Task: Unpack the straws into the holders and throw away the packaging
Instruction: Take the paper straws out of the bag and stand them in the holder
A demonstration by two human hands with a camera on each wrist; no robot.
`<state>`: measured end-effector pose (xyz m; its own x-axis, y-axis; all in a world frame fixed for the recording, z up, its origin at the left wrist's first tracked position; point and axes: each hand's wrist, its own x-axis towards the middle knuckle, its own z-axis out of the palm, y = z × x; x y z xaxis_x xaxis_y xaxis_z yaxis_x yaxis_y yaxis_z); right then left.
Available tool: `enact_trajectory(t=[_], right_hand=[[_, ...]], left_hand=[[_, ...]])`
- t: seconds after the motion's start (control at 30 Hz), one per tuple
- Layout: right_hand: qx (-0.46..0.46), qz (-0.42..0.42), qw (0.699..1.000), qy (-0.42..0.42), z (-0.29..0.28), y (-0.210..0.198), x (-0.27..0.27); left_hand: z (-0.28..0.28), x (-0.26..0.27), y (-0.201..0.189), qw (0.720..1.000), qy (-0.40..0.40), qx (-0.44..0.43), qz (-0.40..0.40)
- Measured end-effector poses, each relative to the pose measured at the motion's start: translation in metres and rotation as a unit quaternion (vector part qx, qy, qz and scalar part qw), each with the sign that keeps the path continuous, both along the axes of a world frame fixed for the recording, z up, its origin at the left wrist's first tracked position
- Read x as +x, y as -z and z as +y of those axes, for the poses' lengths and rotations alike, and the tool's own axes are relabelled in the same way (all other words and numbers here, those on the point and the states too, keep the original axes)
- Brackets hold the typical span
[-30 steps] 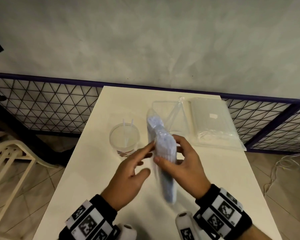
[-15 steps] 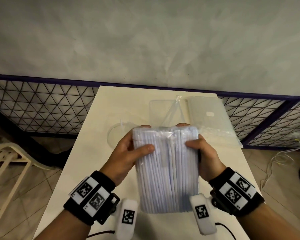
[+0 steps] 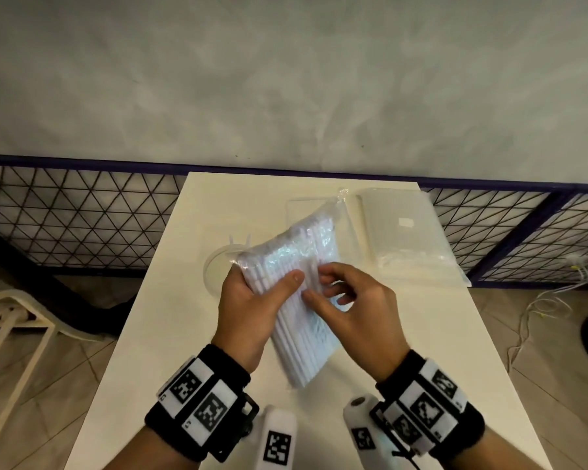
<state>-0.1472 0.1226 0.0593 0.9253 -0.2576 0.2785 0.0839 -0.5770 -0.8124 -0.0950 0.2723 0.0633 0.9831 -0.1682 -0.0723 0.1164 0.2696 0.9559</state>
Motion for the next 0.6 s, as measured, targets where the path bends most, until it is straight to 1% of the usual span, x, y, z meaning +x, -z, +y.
enact_trajectory(t=[0.2, 0.37, 0.5, 0.53, 0.6], right_hand=[[0.087, 0.017, 0.996, 0.021, 0.004, -0.003, 0.006], [0.138, 0.050, 0.989, -0.014, 0.002, -0.004, 0.014], [0.126, 0.087, 0.987, -0.056, -0.001, -0.003, 0.018], [0.128, 0.082, 0.987, -0.061, 0.000, -0.002, 0.017], [0.155, 0.044, 0.986, -0.053, 0.002, -0.002, 0.014]], left_hand=[[-0.002, -0.004, 0.000, 1.000, -0.016, -0.010, -0.005], [0.004, -0.002, 0.001, 1.000, -0.015, 0.000, -0.015], [0.008, -0.005, 0.002, 0.999, -0.018, 0.025, -0.034], [0.008, -0.005, 0.002, 0.998, -0.021, 0.036, -0.044], [0.009, -0.006, -0.001, 0.996, -0.026, 0.059, -0.064]])
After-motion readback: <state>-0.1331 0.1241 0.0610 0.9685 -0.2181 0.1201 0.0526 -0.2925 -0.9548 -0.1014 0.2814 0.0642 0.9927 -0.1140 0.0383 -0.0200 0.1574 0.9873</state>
